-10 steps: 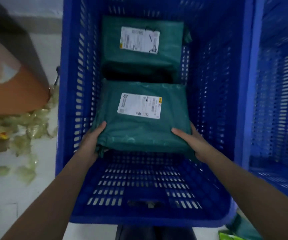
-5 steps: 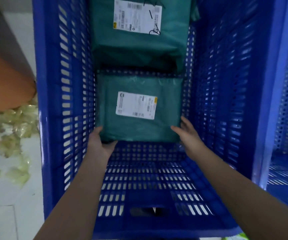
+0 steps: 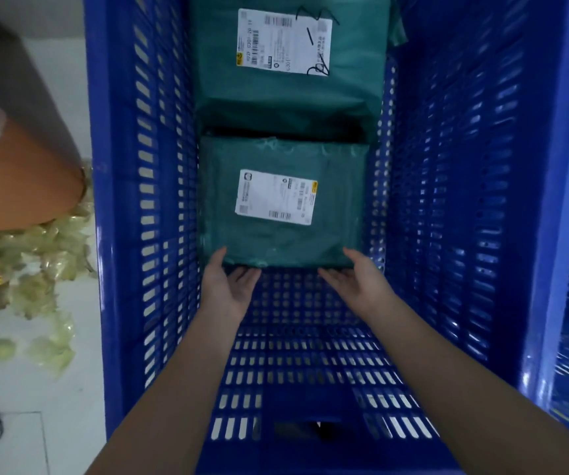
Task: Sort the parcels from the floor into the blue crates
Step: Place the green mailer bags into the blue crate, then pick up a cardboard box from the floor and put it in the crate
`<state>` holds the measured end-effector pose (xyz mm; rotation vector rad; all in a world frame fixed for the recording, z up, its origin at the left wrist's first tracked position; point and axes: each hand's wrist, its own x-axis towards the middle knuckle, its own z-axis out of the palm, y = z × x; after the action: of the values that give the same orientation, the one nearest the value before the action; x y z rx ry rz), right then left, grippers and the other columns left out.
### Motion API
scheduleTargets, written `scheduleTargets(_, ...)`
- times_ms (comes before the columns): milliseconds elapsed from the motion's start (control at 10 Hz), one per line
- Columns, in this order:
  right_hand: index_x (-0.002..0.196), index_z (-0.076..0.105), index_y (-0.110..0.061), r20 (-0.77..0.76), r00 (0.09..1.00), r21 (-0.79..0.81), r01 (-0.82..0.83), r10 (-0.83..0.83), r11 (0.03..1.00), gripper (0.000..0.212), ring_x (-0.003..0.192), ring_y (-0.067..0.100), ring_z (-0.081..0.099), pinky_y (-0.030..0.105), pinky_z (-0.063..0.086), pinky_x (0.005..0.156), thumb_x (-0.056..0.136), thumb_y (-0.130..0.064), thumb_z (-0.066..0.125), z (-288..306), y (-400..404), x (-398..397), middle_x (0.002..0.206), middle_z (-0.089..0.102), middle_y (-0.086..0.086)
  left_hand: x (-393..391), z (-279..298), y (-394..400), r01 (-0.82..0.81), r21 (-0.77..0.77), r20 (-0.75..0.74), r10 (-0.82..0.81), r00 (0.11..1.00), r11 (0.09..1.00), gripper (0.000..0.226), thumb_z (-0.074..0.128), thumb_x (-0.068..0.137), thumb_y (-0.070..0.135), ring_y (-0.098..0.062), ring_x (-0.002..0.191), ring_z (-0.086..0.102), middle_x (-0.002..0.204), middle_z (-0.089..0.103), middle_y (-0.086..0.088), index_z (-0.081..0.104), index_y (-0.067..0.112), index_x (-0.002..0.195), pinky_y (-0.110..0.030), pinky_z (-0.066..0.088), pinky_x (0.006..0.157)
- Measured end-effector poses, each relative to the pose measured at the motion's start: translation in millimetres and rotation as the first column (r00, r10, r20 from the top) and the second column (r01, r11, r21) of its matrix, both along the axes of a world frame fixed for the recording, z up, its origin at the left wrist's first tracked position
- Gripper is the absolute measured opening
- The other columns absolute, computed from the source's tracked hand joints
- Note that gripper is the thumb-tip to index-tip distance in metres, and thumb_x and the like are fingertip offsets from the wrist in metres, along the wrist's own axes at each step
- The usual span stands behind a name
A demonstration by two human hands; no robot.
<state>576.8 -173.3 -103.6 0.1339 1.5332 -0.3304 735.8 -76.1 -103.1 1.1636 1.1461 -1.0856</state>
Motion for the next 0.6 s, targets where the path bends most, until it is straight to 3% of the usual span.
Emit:
scheduleTargets(100, 0.130, 0.041, -0.004, 0.053, 0.998, -0.017, 0.022, -0.021, 1.000, 0.033, 0.130, 0.036, 0.044, 0.046, 0.040, 0.108, 0.097, -0.005, 0.045, 6.5, -8.6, 1.4, 0.142, 0.041, 0.023, 11.9, -0.8, -0.8, -0.024, -0.073, 0.012, 0.025, 1.000, 0.997, 0.072, 0.057, 0.092, 0.028, -0.036, 0.135, 0.036, 0.146, 0.034, -0.023, 0.018, 0.009, 0.150, -0.050, 0.035, 0.111)
scheduleTargets(200, 0.129, 0.041, -0.003, 0.125, 0.981, -0.035, 0.153, -0.147, 0.988, 0.030, 0.131, 0.037, 0.042, 0.047, 0.040, 0.108, 0.098, -0.005, 0.040, 9.7, -10.3, 1.5, 0.143, 0.040, 0.023, 13.9, 2.1, -3.3, 0.002, -0.101, 0.048, 0.003, 0.999, 0.995, 0.074, 0.058, 0.090, 0.034, -0.034, 0.135, 0.038, 0.146, 0.035, -0.021, 0.021, 0.010, 0.150, -0.046, 0.034, 0.112)
scheduleTargets(300, 0.136, 0.038, -0.002, 0.113, 0.977, -0.076, 0.192, -0.183, 0.978, 0.036, 0.127, 0.039, 0.046, 0.047, 0.041, 0.105, 0.100, -0.009, 0.033, 12.7, -1.4, 1.1, 0.145, 0.038, 0.022, 3.7, 8.3, -4.5, 0.160, -0.045, 0.127, -0.153, 0.980, 0.986, 0.065, 0.051, 0.094, 0.035, -0.031, 0.133, 0.041, 0.147, 0.038, -0.016, 0.024, 0.012, 0.149, -0.041, 0.033, 0.113)
scheduleTargets(400, 0.143, 0.030, -0.005, -0.020, 0.990, -0.073, -0.139, 0.138, 0.988, 0.042, 0.112, 0.035, 0.056, 0.045, 0.042, 0.103, 0.103, -0.013, 0.027, 14.8, 13.4, -3.1, 0.142, 0.045, 0.021, -10.3, 7.0, -1.4, 0.511, 0.161, 0.135, -0.532, 0.836, 0.844, 0.044, 0.046, 0.098, 0.021, -0.026, 0.113, 0.056, 0.131, 0.054, -0.013, 0.040, 0.005, 0.139, -0.033, 0.044, 0.097)
scheduleTargets(500, 0.138, 0.037, -0.003, -0.079, 0.823, 0.055, -0.560, 0.563, 0.827, 0.039, 0.108, 0.031, 0.061, 0.037, 0.050, 0.088, 0.102, -0.017, 0.034, 32.6, 30.1, -10.1, 0.130, 0.056, 0.021, -34.5, 14.2, 6.8, 0.844, 0.252, 0.006, -0.873, 0.487, 0.473, 0.031, 0.044, 0.097, 0.015, -0.014, 0.069, 0.053, 0.080, 0.056, -0.003, 0.055, -0.001, 0.121, -0.032, 0.047, 0.081)
scheduleTargets(600, 0.120, 0.051, 0.004, -0.091, 0.532, 0.040, -0.843, 0.842, 0.537, 0.032, 0.080, 0.025, 0.056, 0.036, 0.045, 0.074, 0.099, -0.017, 0.040, 53.8, 50.1, -25.9, 0.100, 0.059, 0.020, -66.2, 38.8, 10.4, 0.964, 0.267, -0.064, -0.998, 0.027, 0.009, 0.025, 0.043, 0.096, 0.018, -0.008, 0.055, 0.038, 0.065, 0.041, 0.004, 0.052, 0.016, 0.072, -0.027, 0.044, 0.061)
